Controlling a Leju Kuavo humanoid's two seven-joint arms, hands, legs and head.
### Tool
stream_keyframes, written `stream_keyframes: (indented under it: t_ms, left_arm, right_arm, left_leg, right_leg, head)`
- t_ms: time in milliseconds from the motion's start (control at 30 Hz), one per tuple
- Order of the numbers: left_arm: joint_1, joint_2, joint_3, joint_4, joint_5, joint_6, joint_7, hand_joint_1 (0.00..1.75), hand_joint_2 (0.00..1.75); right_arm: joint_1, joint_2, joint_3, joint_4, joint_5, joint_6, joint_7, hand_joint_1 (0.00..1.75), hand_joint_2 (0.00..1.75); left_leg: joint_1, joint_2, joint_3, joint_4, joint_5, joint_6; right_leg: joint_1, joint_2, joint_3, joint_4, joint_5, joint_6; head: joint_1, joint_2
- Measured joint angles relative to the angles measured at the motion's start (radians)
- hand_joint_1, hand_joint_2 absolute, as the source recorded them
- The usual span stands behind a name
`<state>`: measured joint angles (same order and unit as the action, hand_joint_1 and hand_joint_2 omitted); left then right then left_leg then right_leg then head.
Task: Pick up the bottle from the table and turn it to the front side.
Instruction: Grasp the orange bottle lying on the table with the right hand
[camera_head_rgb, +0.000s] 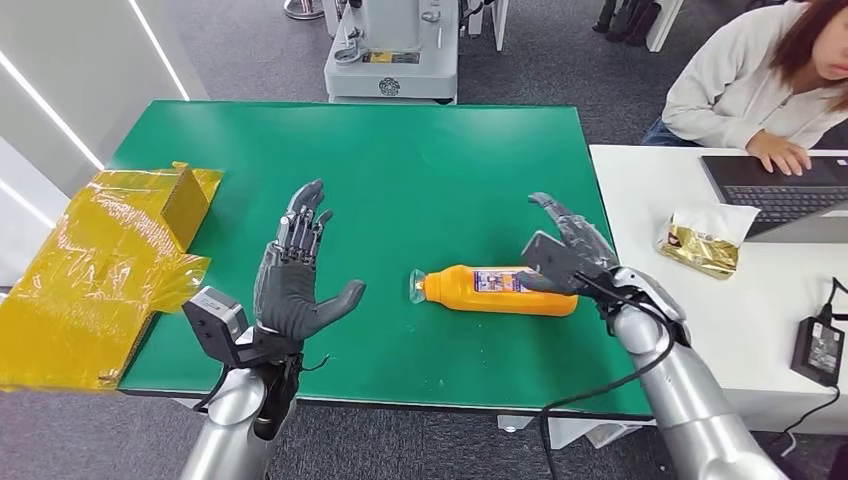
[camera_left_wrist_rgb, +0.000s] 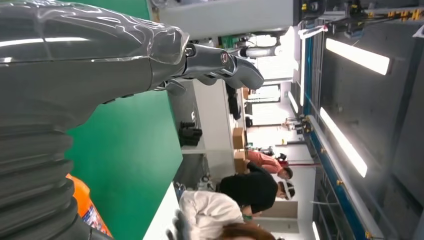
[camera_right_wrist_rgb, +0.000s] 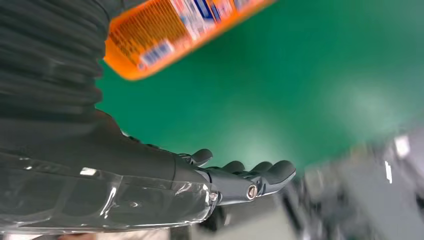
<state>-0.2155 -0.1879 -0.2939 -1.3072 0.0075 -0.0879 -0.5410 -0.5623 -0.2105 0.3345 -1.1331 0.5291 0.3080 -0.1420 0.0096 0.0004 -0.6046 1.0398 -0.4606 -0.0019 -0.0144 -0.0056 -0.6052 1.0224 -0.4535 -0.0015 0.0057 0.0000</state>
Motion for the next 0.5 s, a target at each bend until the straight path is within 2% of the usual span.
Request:
stream_keyframes:
  t_ms: [167,300,500]
  left_arm:
    - [-0.024,0.015,-0.02,0.033,0.043,-0.015,0.015,0.0,1.75]
    - [-0.045,0.021,-0.023,0.06,0.092,-0.033,0.027,0.0,1.75]
    - [-0.054,0.03,-0.023,0.086,0.152,-0.045,0.04,0.0,1.75]
  right_arm:
    - [-0.215,-0.059,0.188,0.215,-0.053,0.206,0.018,0.0,1.75]
    - [-0.334,-0.082,0.341,0.327,-0.096,0.352,0.018,0.0,1.75]
    - [-0.433,-0.113,0.518,0.393,-0.204,0.442,0.034,0.0,1.75]
  left_leg:
    - [0.0,-0.001,0.0,0.0,0.0,0.0]
    - [0.0,-0.001,0.0,0.001,0.0,0.0]
    - [0.0,0.0,0.0,0.001,0.0,0.0]
  right_leg:
    - [0.0,-0.001,0.0,0.0,0.0,0.0]
    - [0.0,-0.001,0.0,0.0,0.0,0.0]
    - [0.0,0.0,0.0,0.0,0.0,0.0]
  head:
    - [0.0,0.0]
    - [0.0,0.0]
    - [0.0,0.0]
